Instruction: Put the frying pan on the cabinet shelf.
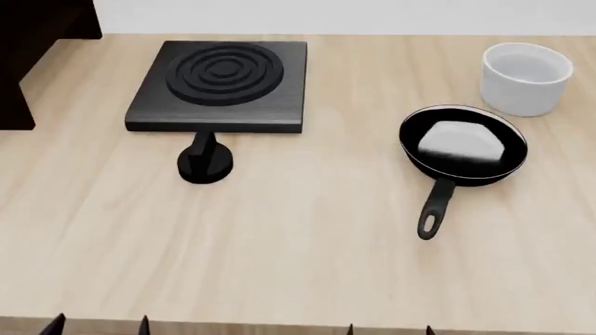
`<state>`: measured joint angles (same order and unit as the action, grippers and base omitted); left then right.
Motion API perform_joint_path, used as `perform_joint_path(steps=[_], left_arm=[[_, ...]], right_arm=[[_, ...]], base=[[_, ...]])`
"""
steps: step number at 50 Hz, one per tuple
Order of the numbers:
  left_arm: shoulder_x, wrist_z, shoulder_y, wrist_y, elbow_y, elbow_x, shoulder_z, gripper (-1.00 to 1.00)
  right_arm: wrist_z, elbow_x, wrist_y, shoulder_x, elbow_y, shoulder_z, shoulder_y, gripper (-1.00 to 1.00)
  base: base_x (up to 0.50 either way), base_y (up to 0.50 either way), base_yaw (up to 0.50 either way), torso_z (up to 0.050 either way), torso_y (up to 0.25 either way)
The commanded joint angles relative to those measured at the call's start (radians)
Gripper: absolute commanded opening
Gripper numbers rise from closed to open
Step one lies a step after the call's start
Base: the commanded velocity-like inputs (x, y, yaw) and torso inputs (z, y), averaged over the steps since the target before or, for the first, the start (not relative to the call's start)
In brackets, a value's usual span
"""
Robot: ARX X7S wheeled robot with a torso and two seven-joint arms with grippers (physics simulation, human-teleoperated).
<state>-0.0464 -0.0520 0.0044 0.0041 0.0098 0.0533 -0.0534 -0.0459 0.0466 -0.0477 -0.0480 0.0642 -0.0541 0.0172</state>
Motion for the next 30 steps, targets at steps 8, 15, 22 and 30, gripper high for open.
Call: perform_joint_path(steps=[8, 15, 22, 30], left_arm=[[-0.039, -0.038, 0.007, 0.025, 0.004, -0.009, -0.043, 1.0], [-0.051, -0.029, 0.007, 0.068, -0.02, 0.005, -0.057, 1.0], [-0.055, -0.033, 0.003, 0.074, -0.03, 0.022, -0.065, 1.0], [-0.061, -0.041, -0.002, 0.064, -0.03, 0.036, -0.075, 1.0]], right_arm=[[-0.037, 0.021, -0.008, -0.028, -0.006, -0.036, -0.003, 1.0], [-0.046, 0.026, -0.008, -0.037, -0.007, -0.046, -0.002, 1.0], [-0.056, 0.035, -0.01, -0.044, -0.006, -0.055, -0.001, 1.0], [-0.068, 0.041, -0.013, -0.051, -0.001, -0.066, 0.0, 1.0]], base=[[0.0, 0.0, 0.0, 0.0, 0.0], [0.0, 0.0, 0.0, 0.045, 0.0], [0.0, 0.0, 0.0, 0.05, 0.0], [0.0, 0.0, 0.0, 0.05, 0.0]])
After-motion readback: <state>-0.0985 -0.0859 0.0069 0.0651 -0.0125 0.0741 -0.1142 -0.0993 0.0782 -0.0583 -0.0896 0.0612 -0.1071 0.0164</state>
